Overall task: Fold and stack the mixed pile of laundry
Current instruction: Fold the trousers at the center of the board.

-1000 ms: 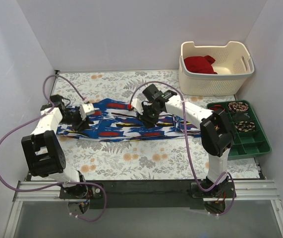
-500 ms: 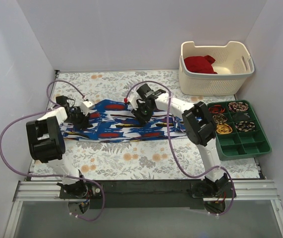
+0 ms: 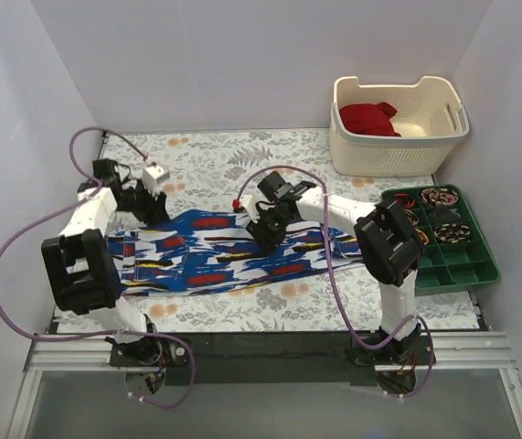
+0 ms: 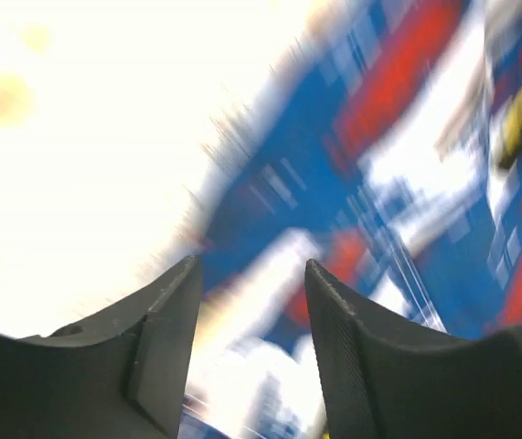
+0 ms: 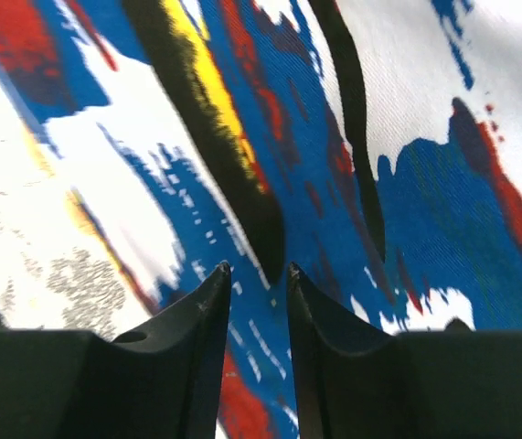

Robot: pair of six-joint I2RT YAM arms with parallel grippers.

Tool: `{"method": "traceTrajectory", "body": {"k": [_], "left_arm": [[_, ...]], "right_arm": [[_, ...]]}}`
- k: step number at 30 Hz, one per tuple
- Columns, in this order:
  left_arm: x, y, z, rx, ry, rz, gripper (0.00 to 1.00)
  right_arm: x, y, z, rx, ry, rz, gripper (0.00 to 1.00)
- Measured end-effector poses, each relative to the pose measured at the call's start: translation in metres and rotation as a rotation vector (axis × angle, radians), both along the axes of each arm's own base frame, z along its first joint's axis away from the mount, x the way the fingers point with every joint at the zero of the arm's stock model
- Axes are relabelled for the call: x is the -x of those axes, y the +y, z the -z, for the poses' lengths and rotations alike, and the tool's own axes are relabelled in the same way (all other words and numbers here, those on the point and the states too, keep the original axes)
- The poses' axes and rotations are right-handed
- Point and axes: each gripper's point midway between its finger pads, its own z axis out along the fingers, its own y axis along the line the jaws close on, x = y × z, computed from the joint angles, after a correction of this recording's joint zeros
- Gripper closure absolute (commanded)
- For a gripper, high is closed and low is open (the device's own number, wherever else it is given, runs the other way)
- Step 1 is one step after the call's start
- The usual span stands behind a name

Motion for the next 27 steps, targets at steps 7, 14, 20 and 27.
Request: {"method": "traceTrajectory", "body": {"k": [7, 14, 20, 27], "left_arm": [[-0.109, -0.029, -0.051, 0.210, -0.092, -0.061, 0.49], [-0.101, -0.068, 0.015, 0.314, 0.165, -0.066, 0.48], [-0.084, -0.079, 0.020, 0.366, 0.256, -0.045, 0.86], [-0.067, -0.086, 0.010, 0.383, 0.261, 0.030, 1.00]], "right_arm": [[-0.042, 0.030, -0.070, -0.161, -0.075, 0.045, 0.63], [-0.089, 0.026, -0.103, -0.248, -0.093, 0.156, 0.59], [-0.108, 0.019, -0.084, -0.229, -0.041, 0.220, 0.59], [-0.112, 0.022, -0.073, -0.221, -0.012, 0.234, 0.59]]}}
